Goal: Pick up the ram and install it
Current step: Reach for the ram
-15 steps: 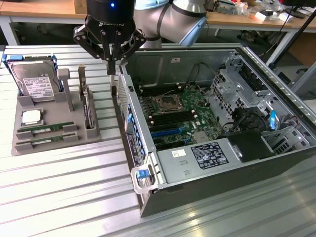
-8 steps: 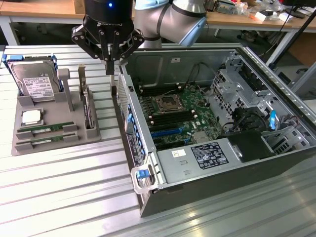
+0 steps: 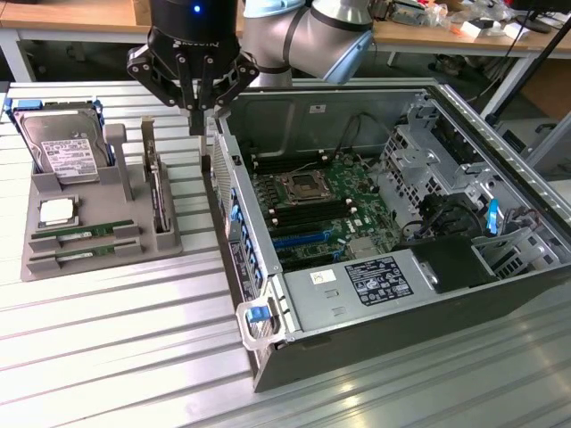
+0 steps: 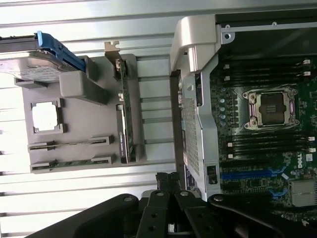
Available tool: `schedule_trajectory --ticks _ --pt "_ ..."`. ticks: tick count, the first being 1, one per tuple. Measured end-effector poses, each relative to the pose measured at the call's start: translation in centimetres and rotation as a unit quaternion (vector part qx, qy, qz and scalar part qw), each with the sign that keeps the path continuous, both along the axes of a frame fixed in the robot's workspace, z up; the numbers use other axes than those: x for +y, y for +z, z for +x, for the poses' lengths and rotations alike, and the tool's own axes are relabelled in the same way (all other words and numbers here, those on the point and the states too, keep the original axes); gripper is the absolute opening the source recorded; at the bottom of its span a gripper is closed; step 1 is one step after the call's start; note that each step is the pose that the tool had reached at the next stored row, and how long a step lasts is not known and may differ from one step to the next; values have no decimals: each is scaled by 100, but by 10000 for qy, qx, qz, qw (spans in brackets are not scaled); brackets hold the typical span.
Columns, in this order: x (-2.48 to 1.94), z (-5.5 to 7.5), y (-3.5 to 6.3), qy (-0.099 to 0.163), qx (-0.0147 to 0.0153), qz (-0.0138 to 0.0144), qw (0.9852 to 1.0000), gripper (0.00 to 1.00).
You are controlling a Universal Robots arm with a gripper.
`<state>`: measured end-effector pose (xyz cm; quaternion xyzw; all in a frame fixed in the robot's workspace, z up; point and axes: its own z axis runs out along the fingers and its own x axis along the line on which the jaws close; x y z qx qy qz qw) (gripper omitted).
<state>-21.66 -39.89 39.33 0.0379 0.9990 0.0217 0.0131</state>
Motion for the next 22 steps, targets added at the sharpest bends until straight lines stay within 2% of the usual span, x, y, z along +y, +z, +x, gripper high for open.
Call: schedule_trajectory --ticks 22 --pt "0 -106 0 0 0 0 10000 11"
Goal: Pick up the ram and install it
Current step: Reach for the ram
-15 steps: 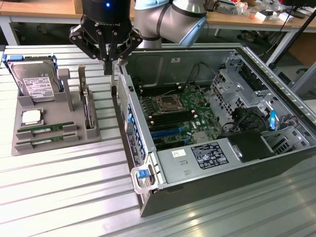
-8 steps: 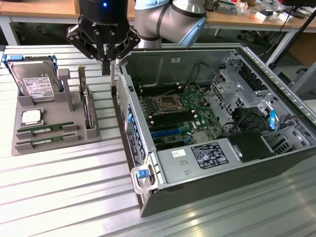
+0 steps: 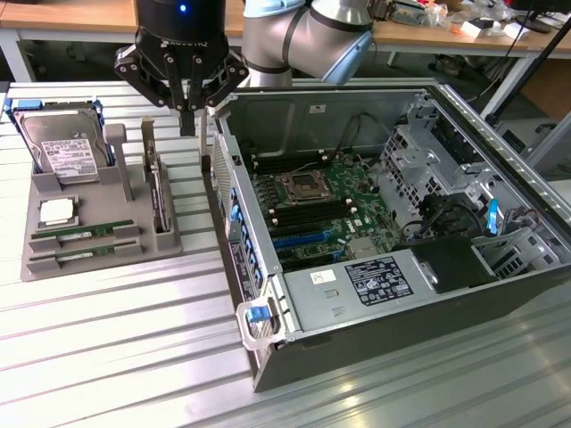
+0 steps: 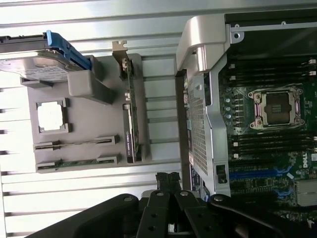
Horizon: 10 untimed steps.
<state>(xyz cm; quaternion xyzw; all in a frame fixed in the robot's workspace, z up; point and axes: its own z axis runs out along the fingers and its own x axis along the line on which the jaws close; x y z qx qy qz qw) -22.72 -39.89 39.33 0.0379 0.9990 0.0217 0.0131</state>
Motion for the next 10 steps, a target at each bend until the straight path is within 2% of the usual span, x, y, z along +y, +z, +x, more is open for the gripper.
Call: schedule_trajectory --ticks 10 --pt "0 -101 0 1 0 0 10000 11"
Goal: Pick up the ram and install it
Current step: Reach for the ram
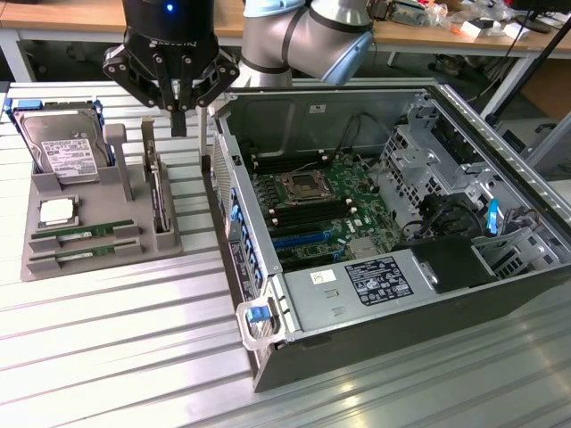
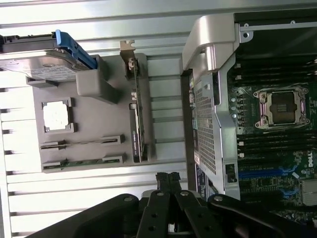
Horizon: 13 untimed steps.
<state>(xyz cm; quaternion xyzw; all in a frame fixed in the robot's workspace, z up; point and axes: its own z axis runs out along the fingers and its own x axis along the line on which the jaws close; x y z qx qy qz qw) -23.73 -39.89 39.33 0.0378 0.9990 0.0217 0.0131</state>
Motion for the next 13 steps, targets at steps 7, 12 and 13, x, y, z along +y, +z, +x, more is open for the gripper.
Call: schedule_trajectory --ticks 7,12,13 --pt "0 -88 0 0 0 0 10000 11" --pt "0 -131 0 0 0 0 10000 11" --pt "0 -138 0 0 0 0 10000 11"
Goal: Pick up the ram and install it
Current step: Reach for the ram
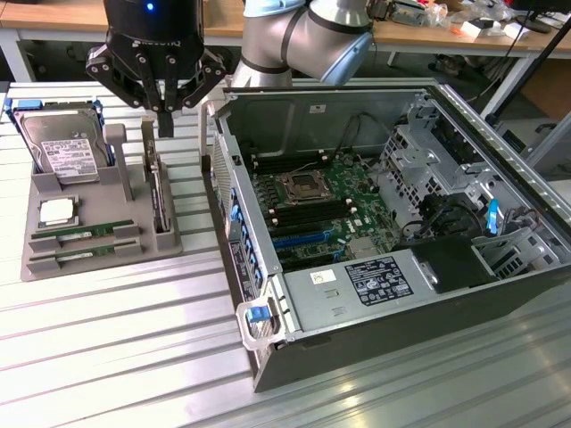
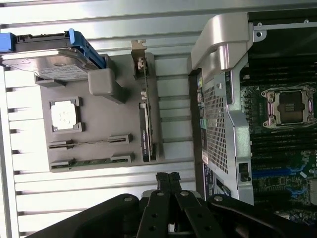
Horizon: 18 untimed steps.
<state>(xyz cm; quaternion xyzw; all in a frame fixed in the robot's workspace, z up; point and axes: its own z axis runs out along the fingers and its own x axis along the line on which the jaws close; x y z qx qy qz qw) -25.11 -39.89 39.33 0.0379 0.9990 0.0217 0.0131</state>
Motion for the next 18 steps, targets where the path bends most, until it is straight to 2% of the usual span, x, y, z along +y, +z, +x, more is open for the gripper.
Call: schedule_trajectory --ticks 18 --pt "0 -112 0 0 0 0 10000 11"
